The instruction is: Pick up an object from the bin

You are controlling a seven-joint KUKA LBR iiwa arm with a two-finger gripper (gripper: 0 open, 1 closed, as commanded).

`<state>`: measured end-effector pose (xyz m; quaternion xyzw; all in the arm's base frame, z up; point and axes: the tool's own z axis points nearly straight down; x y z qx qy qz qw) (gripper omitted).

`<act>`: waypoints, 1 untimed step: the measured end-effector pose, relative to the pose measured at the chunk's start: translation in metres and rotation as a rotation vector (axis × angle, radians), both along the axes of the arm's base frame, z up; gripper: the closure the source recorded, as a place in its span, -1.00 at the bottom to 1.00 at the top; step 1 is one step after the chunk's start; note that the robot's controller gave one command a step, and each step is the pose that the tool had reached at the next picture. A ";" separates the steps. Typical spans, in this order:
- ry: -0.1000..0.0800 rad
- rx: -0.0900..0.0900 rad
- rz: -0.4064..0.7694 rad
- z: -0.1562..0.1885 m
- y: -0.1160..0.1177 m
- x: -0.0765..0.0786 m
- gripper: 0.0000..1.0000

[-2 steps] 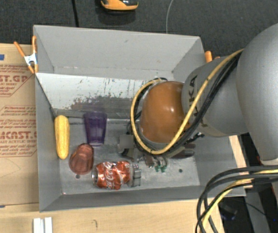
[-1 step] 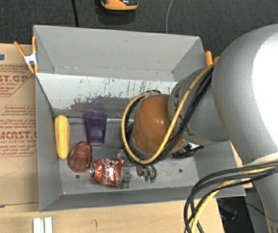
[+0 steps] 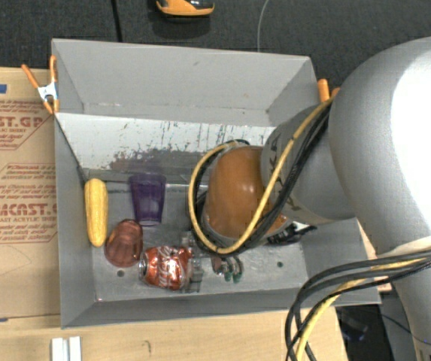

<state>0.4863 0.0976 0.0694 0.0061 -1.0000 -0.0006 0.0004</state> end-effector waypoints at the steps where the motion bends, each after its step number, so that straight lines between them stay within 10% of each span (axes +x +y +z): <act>1: -0.002 0.000 -0.013 0.132 0.010 0.003 1.00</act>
Offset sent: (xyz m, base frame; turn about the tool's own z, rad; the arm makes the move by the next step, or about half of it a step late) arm 0.0000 0.0000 0.0000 0.0000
